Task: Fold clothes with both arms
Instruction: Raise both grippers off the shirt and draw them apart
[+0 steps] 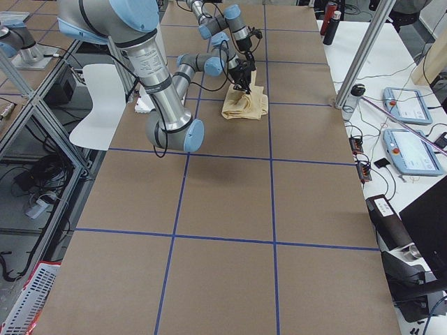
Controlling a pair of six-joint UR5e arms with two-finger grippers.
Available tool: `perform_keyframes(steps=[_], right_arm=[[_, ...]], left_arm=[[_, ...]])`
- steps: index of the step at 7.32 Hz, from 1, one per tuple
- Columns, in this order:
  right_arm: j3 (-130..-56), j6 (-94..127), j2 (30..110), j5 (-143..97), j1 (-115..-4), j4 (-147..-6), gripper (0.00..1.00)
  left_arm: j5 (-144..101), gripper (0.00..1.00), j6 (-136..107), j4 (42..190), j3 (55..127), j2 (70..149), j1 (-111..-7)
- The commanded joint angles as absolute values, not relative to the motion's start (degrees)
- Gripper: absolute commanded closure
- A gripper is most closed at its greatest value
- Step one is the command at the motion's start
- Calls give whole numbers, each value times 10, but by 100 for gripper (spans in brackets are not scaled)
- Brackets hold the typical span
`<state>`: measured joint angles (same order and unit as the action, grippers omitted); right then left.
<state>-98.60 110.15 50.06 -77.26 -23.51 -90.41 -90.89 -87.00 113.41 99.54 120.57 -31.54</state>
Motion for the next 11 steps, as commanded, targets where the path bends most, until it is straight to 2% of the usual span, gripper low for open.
perform_keyframes(steps=[1, 4, 5, 6, 7, 9, 11], right_arm=[[-936, 1079, 497, -773, -250, -856, 100], [-904, 1048, 491, -801, -272, -837, 100], [-904, 1021, 491, -820, -286, -837, 74], [-904, 984, 490, -857, -309, -837, 46], [-904, 943, 490, -879, -329, -837, 0], [-911, 917, 487, -935, -352, -838, 0], [-911, 915, 462, -912, -324, -840, 0]], left_arm=[[-907, 100, -857, 1136, 941, 1232, -318], [-906, 100, -849, 1136, 928, 1232, -319], [-906, 100, -848, 1136, 929, 1232, -322], [-907, 65, -832, 1136, 929, 1232, -329], [-908, 1, -780, 1136, 929, 1232, -336], [-958, 0, -706, 1136, 934, 1227, -379], [-989, 0, -625, 1136, 948, 1208, -408]])
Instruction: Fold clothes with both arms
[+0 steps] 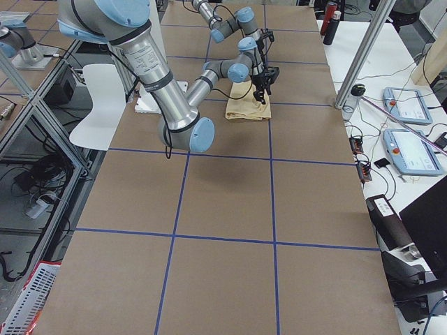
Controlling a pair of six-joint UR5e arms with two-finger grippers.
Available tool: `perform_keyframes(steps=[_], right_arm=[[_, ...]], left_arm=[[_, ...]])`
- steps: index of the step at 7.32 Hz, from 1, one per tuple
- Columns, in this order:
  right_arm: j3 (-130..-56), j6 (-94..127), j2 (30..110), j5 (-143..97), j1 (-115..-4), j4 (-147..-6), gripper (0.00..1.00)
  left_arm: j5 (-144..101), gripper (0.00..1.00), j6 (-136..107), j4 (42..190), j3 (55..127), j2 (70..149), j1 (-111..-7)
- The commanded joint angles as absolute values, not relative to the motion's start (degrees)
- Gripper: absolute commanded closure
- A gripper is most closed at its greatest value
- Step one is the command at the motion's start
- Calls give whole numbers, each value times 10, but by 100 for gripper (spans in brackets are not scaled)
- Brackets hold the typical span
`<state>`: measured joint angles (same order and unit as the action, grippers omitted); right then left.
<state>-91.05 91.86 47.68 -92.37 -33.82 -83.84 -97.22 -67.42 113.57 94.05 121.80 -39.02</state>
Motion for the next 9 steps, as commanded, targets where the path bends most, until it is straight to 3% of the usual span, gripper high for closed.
perform_keyframes(steps=[1, 4, 7, 9], right_arm=[[-911, 907, 455, -921, -324, -843, 0], [-952, 734, 481, -1019, -421, -949, 0], [-1065, 453, 625, -1121, -580, -1021, 0], [-1064, 238, 740, -1230, -722, -1016, 0]], left_arm=[[-1012, 0, -584, 1134, 957, 1206, -427], [-1093, 0, -420, 1116, 1004, 1134, -529], [-1127, 0, -237, 1059, 1045, 1067, -643], [-1234, 0, -147, 1066, 1039, 990, -748]])
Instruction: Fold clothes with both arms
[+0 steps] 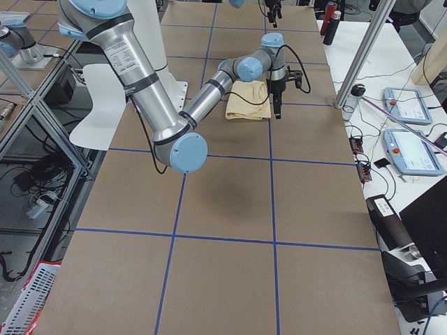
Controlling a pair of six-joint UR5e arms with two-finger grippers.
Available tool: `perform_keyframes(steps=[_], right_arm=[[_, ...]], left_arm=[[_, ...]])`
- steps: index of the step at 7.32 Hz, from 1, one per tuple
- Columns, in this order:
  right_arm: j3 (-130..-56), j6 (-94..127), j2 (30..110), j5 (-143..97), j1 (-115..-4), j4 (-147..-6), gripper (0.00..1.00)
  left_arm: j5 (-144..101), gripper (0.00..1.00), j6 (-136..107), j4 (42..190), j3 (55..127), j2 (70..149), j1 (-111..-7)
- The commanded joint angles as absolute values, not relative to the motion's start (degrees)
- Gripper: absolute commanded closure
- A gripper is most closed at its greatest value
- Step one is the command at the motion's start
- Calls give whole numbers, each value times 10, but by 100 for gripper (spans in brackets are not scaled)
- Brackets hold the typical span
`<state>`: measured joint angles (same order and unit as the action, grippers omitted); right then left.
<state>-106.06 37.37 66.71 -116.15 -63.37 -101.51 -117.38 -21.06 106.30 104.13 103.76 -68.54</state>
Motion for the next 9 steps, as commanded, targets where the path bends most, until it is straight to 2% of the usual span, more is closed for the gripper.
perform_keyframes(steps=[1, 3, 5, 6, 9], right_arm=[[-1060, 181, 792, -1258, -769, -1015, 0], [-1056, 68, 885, -1267, -823, -1014, 0], [-1025, 35, 952, -1312, -858, -1013, 0], [-1011, 42, 961, -1310, -858, -1013, 0], [-991, 44, 955, -1310, -857, -953, 0]], left_arm=[[-1260, 0, -73, 1067, 1038, 954, -785], [-1285, 0, -2, 1034, 1032, 886, -840], [-1288, 0, 24, 953, 1022, 869, -907], [-1289, 0, 53, 954, 1020, 834, -912], [-1324, 0, 69, 954, 1010, 811, -911]])
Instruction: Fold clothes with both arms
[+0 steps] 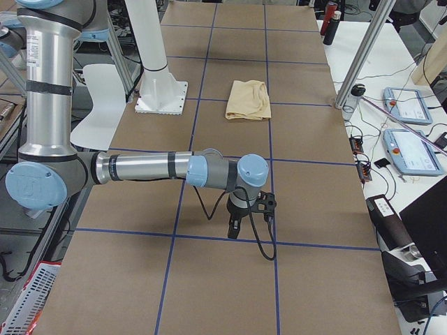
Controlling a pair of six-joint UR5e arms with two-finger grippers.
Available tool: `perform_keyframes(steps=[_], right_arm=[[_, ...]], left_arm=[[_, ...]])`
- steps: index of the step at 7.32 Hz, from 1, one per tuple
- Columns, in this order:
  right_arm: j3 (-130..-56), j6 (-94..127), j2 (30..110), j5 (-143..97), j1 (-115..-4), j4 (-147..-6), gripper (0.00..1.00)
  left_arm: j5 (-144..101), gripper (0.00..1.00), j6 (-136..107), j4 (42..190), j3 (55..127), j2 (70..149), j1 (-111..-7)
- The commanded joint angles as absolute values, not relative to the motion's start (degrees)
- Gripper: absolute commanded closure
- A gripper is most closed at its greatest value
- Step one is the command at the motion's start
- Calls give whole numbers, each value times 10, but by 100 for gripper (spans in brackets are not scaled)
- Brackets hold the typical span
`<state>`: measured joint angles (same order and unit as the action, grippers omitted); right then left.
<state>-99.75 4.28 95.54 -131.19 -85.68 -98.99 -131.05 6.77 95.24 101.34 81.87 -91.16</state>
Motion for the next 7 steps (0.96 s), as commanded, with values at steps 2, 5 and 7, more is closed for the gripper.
perform_keyframes(steps=[2, 5, 7], right_arm=[[-974, 35, 952, -1310, -849, -944, 0], [-988, 38, 961, -1314, -849, -945, 0], [-989, 33, 975, -1314, -850, -885, 0]], left_arm=[[-1325, 0, 72, 959, 1013, 815, -911], [-1328, 0, 69, 958, 1019, 802, -911], [-1330, 0, 70, 960, 1023, 801, -911]])
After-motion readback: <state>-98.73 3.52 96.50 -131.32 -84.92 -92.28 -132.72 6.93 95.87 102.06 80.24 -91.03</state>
